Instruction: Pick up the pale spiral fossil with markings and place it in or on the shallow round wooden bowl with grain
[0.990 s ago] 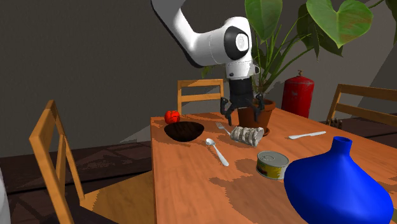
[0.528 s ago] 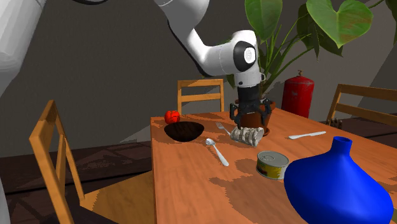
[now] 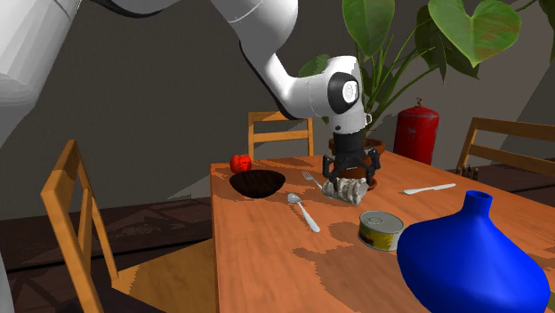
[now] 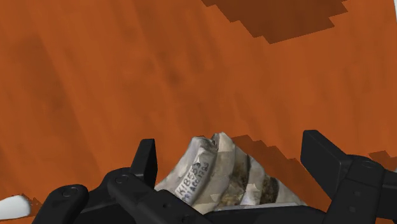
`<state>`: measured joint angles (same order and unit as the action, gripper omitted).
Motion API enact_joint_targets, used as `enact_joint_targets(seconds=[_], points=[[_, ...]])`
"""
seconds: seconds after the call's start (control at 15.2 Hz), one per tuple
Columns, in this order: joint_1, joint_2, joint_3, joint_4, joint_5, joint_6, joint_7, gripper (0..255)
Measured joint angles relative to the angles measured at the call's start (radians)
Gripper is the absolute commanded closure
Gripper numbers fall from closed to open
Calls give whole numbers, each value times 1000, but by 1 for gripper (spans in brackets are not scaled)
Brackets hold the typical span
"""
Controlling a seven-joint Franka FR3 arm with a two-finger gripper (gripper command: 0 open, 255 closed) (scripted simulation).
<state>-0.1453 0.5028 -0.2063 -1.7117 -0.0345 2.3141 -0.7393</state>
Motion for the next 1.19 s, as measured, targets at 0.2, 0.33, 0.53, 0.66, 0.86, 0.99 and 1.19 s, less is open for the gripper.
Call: enact_joint_targets(seconds=[0.2,0.33,0.53,0.66,0.86,0.99,1.19], points=[[0,1,0,0,0,1,0,0],[0,1,0,0,0,1,0,255],[0,1,0,0,0,1,0,255],[0,1,0,0,0,1,0,255],[0,1,0,0,0,1,0,255],[0,1,0,0,0,1,0,0],[-286,88,206,138,345,-78,-295,0]])
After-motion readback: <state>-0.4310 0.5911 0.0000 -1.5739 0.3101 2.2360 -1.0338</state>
